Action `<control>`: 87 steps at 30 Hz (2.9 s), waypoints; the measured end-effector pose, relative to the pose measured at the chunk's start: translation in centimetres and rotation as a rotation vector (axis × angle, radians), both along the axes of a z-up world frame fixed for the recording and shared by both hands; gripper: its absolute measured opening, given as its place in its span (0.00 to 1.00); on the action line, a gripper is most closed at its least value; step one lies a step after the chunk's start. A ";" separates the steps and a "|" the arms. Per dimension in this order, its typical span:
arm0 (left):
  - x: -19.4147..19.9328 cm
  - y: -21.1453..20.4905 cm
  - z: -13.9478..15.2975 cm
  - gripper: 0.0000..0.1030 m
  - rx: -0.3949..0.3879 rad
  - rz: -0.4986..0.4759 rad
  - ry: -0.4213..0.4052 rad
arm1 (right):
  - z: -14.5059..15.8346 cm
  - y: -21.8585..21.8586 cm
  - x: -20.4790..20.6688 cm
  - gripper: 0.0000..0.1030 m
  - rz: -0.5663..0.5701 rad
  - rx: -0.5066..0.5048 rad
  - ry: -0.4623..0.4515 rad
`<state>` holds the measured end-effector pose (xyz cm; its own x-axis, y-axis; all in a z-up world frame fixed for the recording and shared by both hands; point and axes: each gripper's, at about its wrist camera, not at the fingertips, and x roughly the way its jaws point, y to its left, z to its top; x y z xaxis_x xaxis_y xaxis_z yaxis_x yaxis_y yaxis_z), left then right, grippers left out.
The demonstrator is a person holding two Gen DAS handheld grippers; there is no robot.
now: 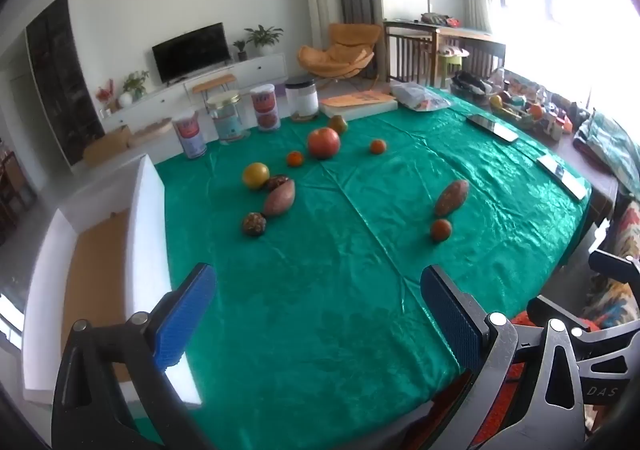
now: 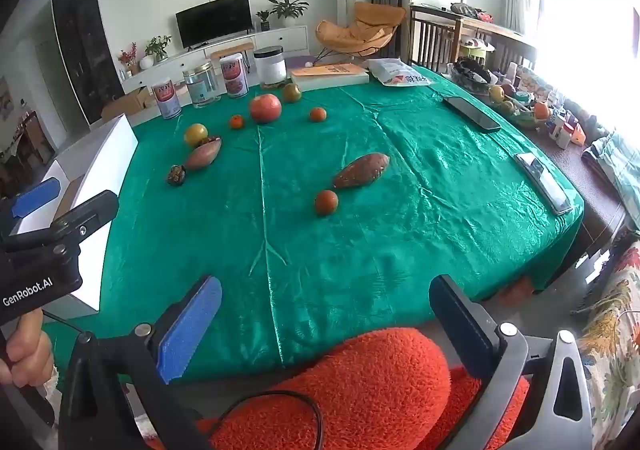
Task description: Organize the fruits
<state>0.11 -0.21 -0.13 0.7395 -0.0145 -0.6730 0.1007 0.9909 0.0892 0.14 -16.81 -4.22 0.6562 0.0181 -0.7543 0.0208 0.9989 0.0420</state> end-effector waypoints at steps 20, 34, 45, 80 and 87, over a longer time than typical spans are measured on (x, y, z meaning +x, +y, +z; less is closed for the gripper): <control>2.2 2.0 -2.6 0.99 0.033 0.000 0.059 | -1.1 -0.1 -0.2 1.00 -0.013 0.013 0.013; 6.4 8.5 -7.6 0.99 0.093 0.106 0.046 | -1.9 1.0 0.6 1.00 -0.011 -0.007 0.030; 7.5 10.0 -9.4 0.99 0.155 0.139 0.072 | -2.2 1.7 0.8 1.00 0.001 -0.028 0.039; 2.3 1.7 1.4 0.99 -0.292 -0.001 0.105 | 6.1 -5.5 -1.7 1.00 0.224 -0.179 -0.116; 1.3 -0.3 -0.2 0.99 -0.202 -0.006 0.111 | -1.8 -3.1 -0.5 1.00 0.103 0.146 -0.093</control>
